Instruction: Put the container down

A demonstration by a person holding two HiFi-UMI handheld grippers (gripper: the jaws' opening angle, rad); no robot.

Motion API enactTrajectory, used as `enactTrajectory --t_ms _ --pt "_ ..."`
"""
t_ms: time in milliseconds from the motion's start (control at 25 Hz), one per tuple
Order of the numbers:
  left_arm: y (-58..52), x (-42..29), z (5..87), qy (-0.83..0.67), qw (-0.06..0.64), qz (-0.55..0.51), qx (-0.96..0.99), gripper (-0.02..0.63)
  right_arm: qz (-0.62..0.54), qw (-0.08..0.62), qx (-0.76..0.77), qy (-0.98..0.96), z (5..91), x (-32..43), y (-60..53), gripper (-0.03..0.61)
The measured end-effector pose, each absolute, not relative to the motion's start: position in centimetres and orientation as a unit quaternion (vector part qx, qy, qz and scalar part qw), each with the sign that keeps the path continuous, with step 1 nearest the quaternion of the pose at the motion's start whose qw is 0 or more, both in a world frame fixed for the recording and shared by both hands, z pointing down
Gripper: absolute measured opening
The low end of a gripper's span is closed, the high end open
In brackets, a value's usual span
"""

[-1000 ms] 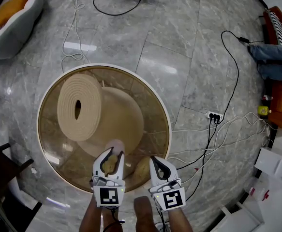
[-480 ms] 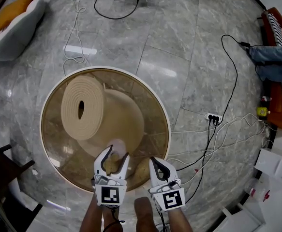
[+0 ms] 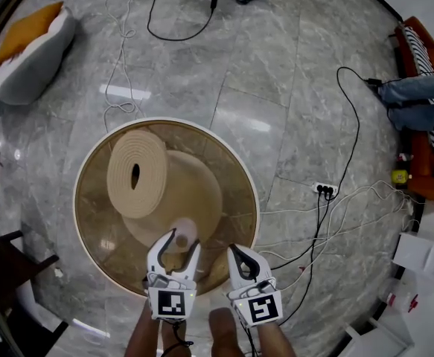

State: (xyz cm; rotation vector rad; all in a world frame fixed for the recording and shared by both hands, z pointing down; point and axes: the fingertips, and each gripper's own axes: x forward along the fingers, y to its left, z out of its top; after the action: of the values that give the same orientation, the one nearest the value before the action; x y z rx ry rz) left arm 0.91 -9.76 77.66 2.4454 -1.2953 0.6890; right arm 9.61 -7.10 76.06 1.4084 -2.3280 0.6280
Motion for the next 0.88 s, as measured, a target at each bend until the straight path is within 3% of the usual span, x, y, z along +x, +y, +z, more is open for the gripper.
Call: enactTrajectory --t_ms 360,600,880 --pt "-9.6 0.8 71.3 -0.447 0.137 0.225 0.855 0.235 0.189 0.166 0.506 -0.825 69.9 9.5 -8.2 0.000" --pt "-10.0 0.3 65.7 -0.454 0.123 0.207 0.858 0.201 0.171 0.152 0.517 -0.825 64.5 9.2 -9.1 0.000" --pt "-10.4 -1.0 58.7 -0.448 0.070 0.204 0.867 0.170 0.150 0.140 0.530 -0.823 58.1 9.0 -9.3 0.000"
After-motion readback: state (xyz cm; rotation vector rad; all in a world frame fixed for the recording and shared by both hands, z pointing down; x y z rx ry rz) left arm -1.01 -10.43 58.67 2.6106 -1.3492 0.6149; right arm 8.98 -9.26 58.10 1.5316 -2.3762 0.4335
